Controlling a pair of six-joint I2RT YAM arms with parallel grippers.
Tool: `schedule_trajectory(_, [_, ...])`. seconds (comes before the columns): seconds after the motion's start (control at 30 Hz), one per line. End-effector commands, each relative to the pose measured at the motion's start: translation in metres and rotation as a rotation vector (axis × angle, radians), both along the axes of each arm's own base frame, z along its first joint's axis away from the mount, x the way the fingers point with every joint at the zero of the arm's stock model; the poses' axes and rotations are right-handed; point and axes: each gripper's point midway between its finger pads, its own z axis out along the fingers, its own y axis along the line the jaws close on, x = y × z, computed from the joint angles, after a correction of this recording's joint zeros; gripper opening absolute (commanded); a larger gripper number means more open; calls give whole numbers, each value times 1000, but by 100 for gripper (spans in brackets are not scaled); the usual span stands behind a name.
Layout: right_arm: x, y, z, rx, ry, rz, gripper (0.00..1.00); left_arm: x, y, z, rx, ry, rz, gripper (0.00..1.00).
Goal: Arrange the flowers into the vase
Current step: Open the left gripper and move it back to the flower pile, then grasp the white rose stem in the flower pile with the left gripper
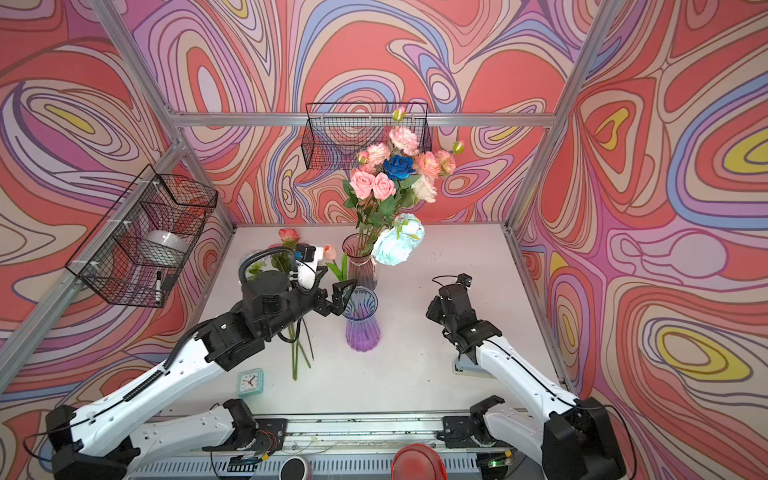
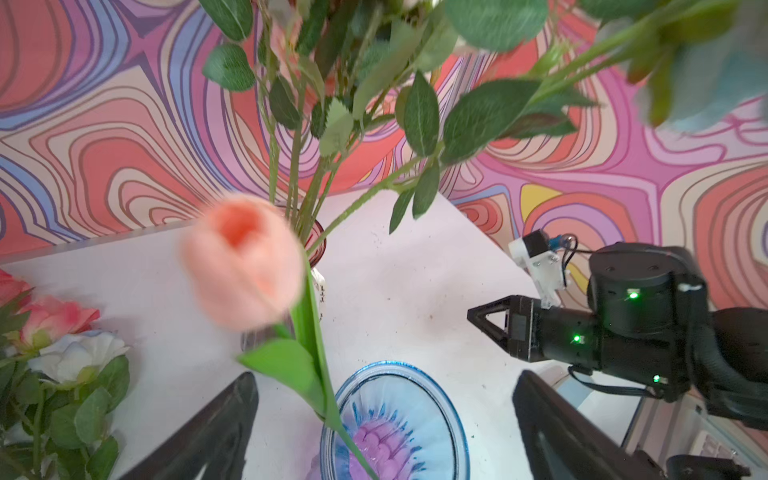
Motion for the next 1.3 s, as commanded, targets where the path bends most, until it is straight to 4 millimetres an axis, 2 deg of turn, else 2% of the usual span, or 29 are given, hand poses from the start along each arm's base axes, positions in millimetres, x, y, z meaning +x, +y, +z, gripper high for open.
schedule_trajectory(0.0, [1,-2,17,5,-36,-3,23,-12,23,42,-137,-75,49,100])
schedule_trajectory(0.1, [-1,-3,18,8,-39,-4,23,-23,46,58,-225,-110,94,100])
schedule_trajectory(0.17, [-3,-3,17,6,-37,-3,23,-29,60,61,-268,-119,121,100])
schedule_trajectory(0.27, [-6,-4,13,5,-30,-3,24,-37,74,49,-260,-116,141,100])
schedule_trajectory(0.3, [-6,-4,13,7,-32,-3,24,-36,80,40,-231,-98,171,100])
schedule_trajectory(0.37, [-7,-4,12,12,-31,-1,24,-28,96,16,-155,-29,271,92])
schedule_trajectory(0.47, [-7,-3,12,17,-32,4,24,-8,119,-33,-69,149,377,78])
schedule_trajectory(0.53, [-7,-2,13,21,-34,8,23,11,138,-71,-122,318,437,71])
schedule_trajectory(0.63, [-7,-1,14,24,-37,13,23,32,163,-130,-241,521,528,72])
schedule_trajectory(0.73, [-9,-1,15,25,-38,12,22,48,181,-172,-277,608,623,70])
schedule_trajectory(0.8, [-9,-2,15,22,-39,13,22,59,193,-196,-277,651,697,63])
schedule_trajectory(0.87, [-9,-2,15,17,-39,14,22,74,206,-215,-311,681,760,57])
schedule_trajectory(0.93, [-10,-2,15,17,-39,14,22,88,218,-231,-339,699,804,55])
schedule_trajectory(1.07, [-12,-3,16,19,-39,15,21,110,241,-247,-385,693,881,52])
schedule_trajectory(1.17, [-13,-4,19,25,-49,10,21,126,249,-259,-408,707,905,42])
schedule_trajectory(1.27, [-15,-6,22,18,-51,7,21,139,251,-272,-383,742,920,41])
